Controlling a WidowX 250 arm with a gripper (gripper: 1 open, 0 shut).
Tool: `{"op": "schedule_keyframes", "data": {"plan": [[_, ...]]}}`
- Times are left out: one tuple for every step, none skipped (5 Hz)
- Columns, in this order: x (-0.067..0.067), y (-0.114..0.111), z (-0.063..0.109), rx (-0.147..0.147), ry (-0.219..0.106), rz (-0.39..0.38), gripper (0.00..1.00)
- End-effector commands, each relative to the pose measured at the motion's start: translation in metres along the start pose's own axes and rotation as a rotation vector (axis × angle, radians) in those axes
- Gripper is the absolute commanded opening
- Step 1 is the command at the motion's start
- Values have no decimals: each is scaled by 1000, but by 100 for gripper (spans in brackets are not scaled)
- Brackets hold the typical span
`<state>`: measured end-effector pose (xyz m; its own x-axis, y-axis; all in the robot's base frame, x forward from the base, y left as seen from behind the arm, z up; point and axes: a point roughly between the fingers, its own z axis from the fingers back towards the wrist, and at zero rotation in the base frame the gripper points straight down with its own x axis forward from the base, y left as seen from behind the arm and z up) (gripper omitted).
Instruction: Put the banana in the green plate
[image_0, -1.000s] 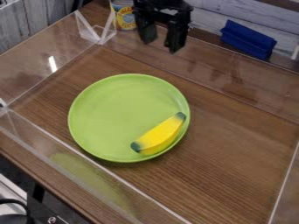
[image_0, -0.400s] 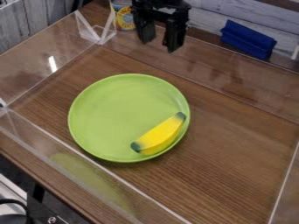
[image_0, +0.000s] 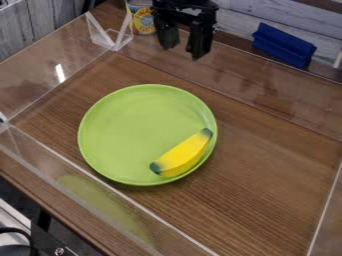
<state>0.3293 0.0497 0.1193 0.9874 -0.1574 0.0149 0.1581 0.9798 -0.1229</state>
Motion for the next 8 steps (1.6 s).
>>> {"op": "schedule_keyframes", "data": {"plan": [[7, -2, 15, 11, -43, -17, 100], [7, -3, 16, 5, -38, -23, 100], [6, -3, 16, 1, -31, -29, 100], [10, 0, 15, 4, -35, -34, 100], [12, 3, 14, 6, -37, -42, 100], [14, 6, 14, 8, -40, -46, 100], [15, 10, 14, 9, -42, -46, 100], [13, 14, 14, 2, -39, -42, 100]]}}
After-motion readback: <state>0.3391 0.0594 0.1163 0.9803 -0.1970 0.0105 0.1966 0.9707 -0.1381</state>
